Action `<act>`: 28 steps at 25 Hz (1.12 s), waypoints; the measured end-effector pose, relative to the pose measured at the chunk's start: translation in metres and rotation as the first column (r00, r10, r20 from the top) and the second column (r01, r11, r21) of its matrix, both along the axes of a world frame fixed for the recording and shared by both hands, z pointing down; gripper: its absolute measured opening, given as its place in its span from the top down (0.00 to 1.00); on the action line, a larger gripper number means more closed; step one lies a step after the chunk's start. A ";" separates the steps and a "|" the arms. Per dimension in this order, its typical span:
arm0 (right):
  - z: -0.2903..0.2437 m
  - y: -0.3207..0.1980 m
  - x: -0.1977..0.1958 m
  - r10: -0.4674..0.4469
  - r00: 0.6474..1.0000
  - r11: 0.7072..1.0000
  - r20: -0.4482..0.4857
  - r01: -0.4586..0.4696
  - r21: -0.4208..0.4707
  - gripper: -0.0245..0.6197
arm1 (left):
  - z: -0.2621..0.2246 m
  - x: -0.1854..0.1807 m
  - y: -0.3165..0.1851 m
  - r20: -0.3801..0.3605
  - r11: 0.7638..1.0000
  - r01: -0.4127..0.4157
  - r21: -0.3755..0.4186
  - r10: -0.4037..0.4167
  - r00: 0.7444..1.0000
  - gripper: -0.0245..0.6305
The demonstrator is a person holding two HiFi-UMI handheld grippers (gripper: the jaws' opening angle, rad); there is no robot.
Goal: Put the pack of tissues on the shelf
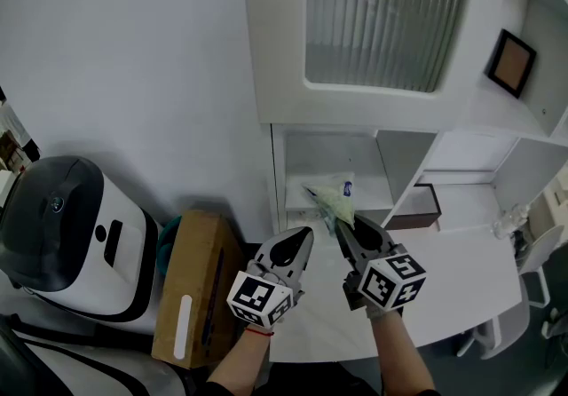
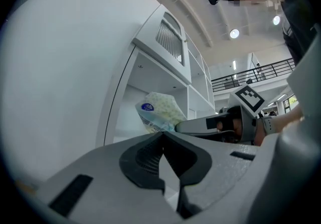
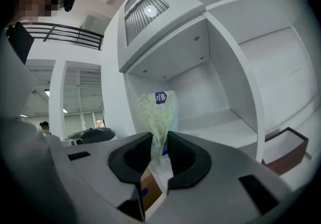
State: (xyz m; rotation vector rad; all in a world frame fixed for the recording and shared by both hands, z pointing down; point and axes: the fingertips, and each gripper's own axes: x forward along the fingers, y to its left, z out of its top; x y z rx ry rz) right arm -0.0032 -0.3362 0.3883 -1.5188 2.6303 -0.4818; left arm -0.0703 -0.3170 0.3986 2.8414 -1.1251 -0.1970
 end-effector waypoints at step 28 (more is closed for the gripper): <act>0.008 -0.075 -0.001 0.035 0.998 0.991 -0.057 -0.042 -0.126 0.79 | 0.003 0.000 -0.030 -0.003 0.999 0.044 -0.014 -0.044 0.999 0.95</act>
